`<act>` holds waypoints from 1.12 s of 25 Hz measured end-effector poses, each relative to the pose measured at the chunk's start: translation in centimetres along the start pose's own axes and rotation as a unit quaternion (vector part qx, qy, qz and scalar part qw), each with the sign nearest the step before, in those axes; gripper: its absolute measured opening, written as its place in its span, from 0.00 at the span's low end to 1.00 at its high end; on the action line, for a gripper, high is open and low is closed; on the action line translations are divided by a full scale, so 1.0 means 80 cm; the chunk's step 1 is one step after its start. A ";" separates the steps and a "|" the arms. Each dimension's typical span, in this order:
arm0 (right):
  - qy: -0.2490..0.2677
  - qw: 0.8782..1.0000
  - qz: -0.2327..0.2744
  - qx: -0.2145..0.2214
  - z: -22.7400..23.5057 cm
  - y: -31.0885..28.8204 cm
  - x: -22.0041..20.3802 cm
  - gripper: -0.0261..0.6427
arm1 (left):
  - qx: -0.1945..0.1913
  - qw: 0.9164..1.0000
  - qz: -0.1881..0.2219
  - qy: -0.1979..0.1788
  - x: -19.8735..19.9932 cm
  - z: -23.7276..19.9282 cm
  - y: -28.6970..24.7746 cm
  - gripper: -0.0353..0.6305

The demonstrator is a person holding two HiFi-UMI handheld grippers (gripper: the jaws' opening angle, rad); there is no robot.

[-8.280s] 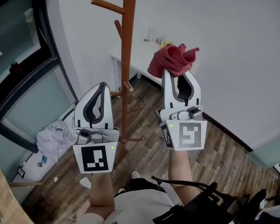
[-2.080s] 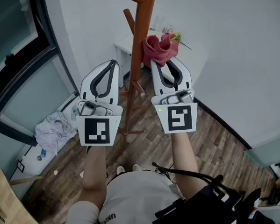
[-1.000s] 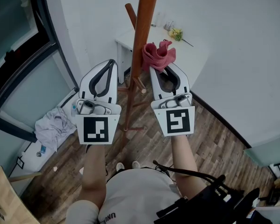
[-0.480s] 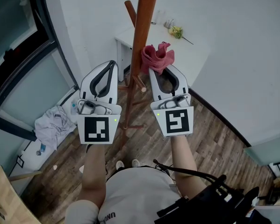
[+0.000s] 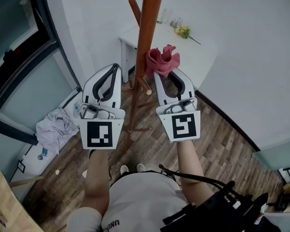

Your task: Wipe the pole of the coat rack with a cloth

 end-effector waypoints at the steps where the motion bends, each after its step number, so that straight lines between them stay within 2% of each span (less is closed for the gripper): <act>1: -0.002 1.000 -0.001 0.001 0.000 0.000 -0.001 0.16 | 0.000 1.000 0.000 0.001 0.000 0.000 0.000 0.07; 8: -0.020 1.000 -0.008 0.008 0.001 0.001 -0.010 0.16 | 0.003 1.000 -0.005 0.004 -0.002 0.001 0.000 0.07; 9: -0.020 1.000 -0.009 0.008 0.001 0.002 -0.011 0.16 | -0.002 1.000 -0.005 -0.011 -0.001 0.001 0.000 0.07; 11: -0.020 1.000 -0.012 0.010 0.000 0.002 -0.014 0.16 | -0.026 0.996 -0.009 -0.082 0.002 0.002 -0.001 0.07; 12: -0.020 1.000 -0.013 0.011 -0.001 0.002 -0.015 0.16 | -0.032 0.994 -0.012 -0.100 0.002 0.002 -0.001 0.07; 13: -0.021 1.000 -0.014 0.012 -0.002 0.002 -0.016 0.16 | -0.027 0.996 -0.014 -0.084 0.000 0.002 -0.001 0.07; 15: -0.024 0.999 -0.017 0.014 -0.003 0.003 -0.020 0.16 | -0.005 1.000 -0.013 -0.016 -0.006 0.002 0.001 0.07; 17: -0.027 0.999 -0.022 0.014 -0.003 0.005 -0.025 0.16 | 0.004 1.000 -0.010 0.009 -0.007 0.003 0.002 0.07; 21: -0.033 0.999 -0.027 0.015 -0.003 0.007 -0.030 0.16 | -0.004 1.000 -0.015 -0.010 -0.009 0.005 0.005 0.07; 28: -0.033 0.999 -0.037 0.017 -0.006 0.010 -0.041 0.16 | 0.002 1.000 -0.018 0.003 -0.013 0.005 0.008 0.07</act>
Point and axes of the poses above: the fingertips, and each gripper's own axes: y backward along the fingers, z to its right, x out of its top, the point moved 4 cm from there along y, backward along the fingers
